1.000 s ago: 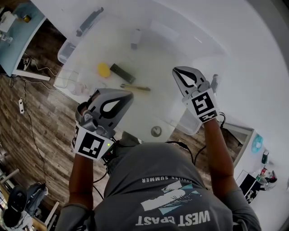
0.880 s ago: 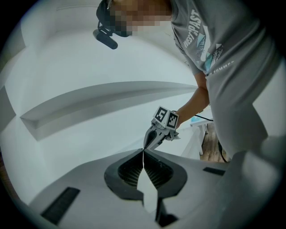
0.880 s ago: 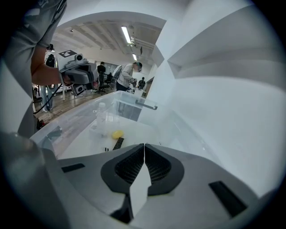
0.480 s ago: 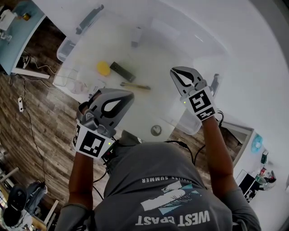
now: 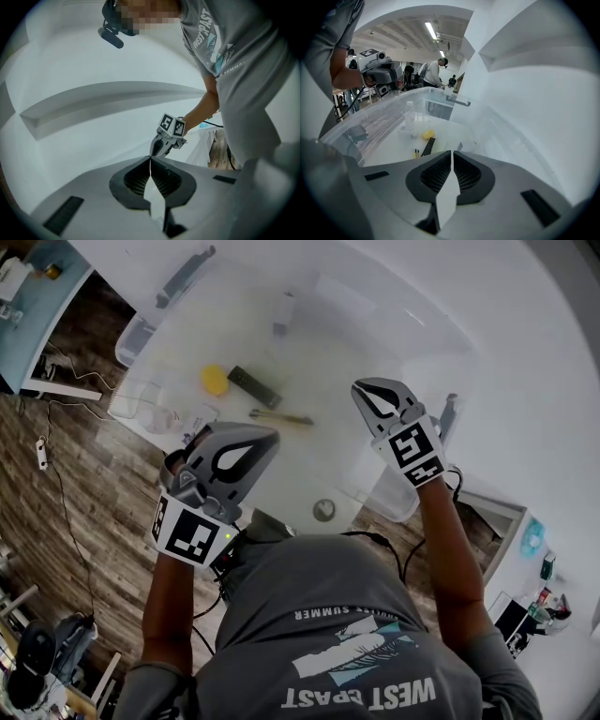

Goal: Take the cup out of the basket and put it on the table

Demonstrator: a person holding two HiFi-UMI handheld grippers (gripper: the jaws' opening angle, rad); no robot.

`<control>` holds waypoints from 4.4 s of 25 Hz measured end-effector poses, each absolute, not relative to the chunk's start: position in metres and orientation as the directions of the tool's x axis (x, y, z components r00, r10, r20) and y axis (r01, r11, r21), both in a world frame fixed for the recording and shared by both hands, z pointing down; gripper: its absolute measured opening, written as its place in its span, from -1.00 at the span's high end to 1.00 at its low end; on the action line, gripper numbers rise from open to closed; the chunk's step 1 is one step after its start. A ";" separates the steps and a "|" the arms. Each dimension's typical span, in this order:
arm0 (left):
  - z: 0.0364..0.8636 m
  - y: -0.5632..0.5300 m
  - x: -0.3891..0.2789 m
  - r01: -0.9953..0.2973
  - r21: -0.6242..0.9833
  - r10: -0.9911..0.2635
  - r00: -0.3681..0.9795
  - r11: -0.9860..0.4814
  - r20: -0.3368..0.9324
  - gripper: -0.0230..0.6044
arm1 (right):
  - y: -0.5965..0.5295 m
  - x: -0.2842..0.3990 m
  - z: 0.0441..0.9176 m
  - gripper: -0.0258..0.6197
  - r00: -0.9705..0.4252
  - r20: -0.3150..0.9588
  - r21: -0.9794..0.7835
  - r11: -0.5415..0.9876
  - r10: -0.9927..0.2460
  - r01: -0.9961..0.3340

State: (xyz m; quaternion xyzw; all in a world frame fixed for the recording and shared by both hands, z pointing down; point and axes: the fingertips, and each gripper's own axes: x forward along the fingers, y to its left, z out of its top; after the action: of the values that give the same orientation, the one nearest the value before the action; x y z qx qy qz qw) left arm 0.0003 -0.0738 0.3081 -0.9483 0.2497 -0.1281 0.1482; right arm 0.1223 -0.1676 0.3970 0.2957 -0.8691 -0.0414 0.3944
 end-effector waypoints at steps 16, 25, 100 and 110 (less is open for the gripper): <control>0.320 -0.086 -0.002 -0.443 -0.322 -0.513 0.841 -0.836 0.173 0.88 | -0.175 0.130 0.436 0.88 -0.468 0.728 0.248 0.829 -0.501 -0.502; 0.324 -0.088 -0.009 -0.457 -0.313 -0.524 0.833 -0.833 0.179 0.88 | -0.176 0.133 0.449 0.88 -0.445 0.753 0.231 0.829 -0.484 -0.510; 0.309 -0.095 -0.035 -0.482 -0.271 -0.512 0.857 -0.833 0.051 0.88 | -0.236 0.266 0.592 0.19 0.154 0.976 0.220 0.726 -0.157 -0.652; 0.303 -0.109 -0.048 -0.494 -0.281 -0.527 0.848 -0.823 0.056 0.88 | -0.217 0.263 0.599 0.83 0.185 0.980 0.162 0.807 -0.067 -0.568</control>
State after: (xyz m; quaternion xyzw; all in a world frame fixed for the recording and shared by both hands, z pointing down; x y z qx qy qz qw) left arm -0.0476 -0.1090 0.3034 -0.9525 0.2680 -0.0655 0.1289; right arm 0.2626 -0.2168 0.5991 0.2584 -0.6144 0.1728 0.7252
